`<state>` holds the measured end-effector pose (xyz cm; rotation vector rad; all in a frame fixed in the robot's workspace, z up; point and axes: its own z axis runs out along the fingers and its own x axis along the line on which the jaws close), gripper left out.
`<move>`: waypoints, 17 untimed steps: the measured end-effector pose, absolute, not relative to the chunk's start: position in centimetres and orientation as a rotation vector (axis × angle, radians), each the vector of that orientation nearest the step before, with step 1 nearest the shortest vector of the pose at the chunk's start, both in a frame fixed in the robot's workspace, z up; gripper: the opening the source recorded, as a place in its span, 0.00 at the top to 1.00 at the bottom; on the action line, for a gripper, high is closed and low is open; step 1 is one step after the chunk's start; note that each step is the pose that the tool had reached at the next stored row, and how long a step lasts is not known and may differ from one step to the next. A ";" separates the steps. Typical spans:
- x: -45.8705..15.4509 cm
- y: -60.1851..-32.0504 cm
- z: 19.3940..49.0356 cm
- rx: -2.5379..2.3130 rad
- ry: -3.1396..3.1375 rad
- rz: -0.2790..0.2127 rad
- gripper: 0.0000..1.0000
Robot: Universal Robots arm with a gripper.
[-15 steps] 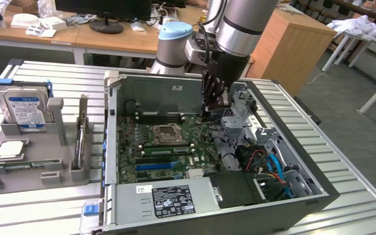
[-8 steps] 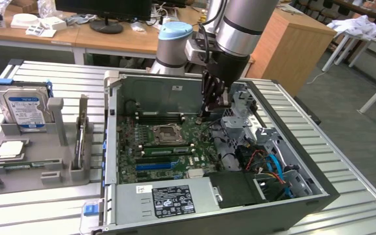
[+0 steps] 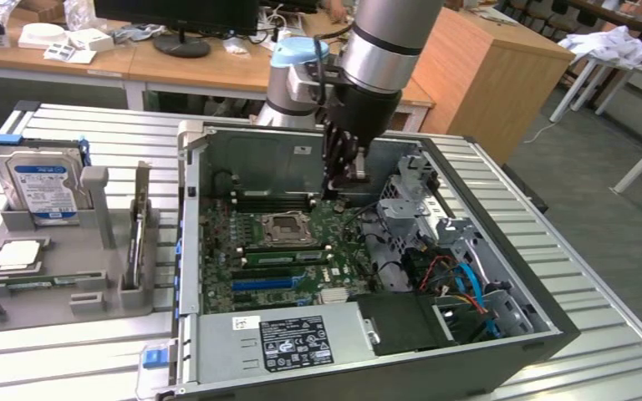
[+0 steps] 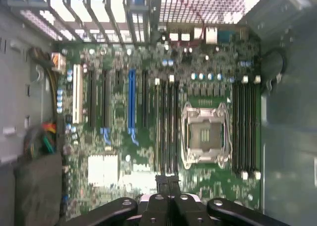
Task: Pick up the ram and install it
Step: 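Press down the ram until it locks into place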
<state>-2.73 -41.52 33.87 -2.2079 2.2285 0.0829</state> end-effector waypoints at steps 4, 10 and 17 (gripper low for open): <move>-3.0 -41.5 33.9 -2.208 2.229 0.083 0.89; -3.2 -41.5 33.9 -2.208 2.229 0.083 0.89; -4.5 -41.5 33.9 -2.208 2.228 0.082 0.89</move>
